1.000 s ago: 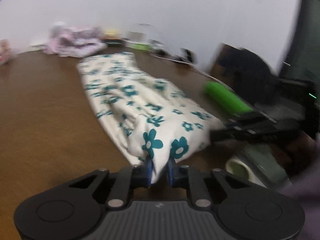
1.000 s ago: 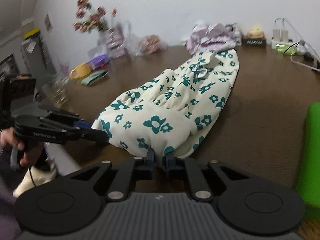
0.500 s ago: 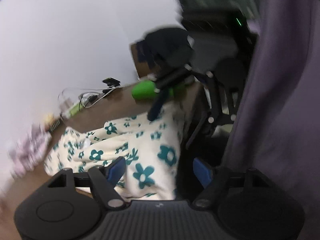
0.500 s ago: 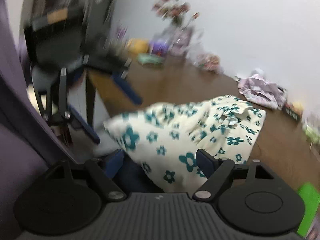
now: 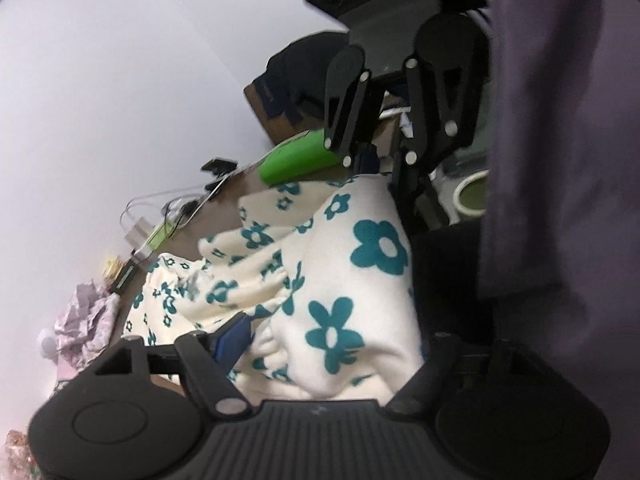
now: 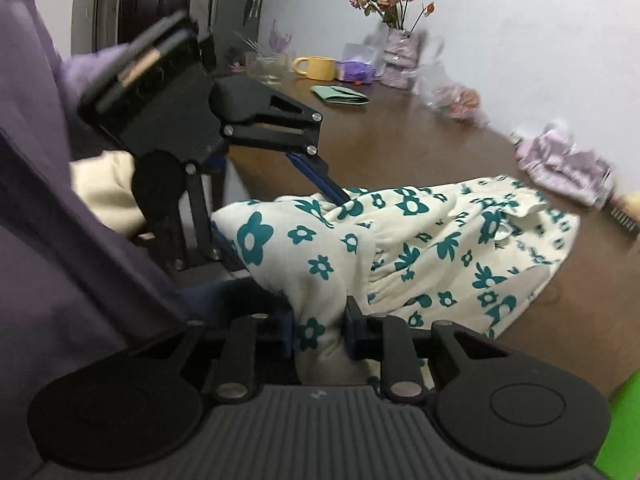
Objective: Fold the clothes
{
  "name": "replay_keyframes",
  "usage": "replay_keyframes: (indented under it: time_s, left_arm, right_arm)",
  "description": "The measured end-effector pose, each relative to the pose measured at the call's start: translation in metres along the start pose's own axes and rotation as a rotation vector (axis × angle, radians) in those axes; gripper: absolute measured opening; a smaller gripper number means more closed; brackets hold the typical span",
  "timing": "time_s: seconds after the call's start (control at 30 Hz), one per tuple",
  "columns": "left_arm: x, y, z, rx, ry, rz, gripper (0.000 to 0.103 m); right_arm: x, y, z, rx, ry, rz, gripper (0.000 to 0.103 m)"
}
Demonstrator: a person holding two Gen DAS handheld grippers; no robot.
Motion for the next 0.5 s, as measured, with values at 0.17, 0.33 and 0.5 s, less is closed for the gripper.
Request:
replay_keyframes:
  time_s: [0.17,0.33,0.5]
  left_arm:
    - [0.007,0.007,-0.003,0.008,0.035,0.050,0.076]
    - [0.009,0.003,0.000,-0.054,0.067,0.011,0.042]
    - [0.007,-0.015,-0.002,-0.183,0.075,-0.172,0.023]
  right_arm:
    - [0.014,0.009,-0.012,0.224,0.005,0.243,0.022]
    - [0.012,0.022,-0.012,0.282,-0.025,0.322,0.022]
    - [0.009,0.014,-0.022,0.221,-0.021,0.250,0.061]
Point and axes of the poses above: each gripper's, at about its wrist camera, not at the fingertips, and z roughly the way its jaws point, y to its right, x to its top, the point moved 10 cm from there along z, roughly the way its jaws point, and after that the axes turned 11 degrees about -x, right-handed, at the moved point
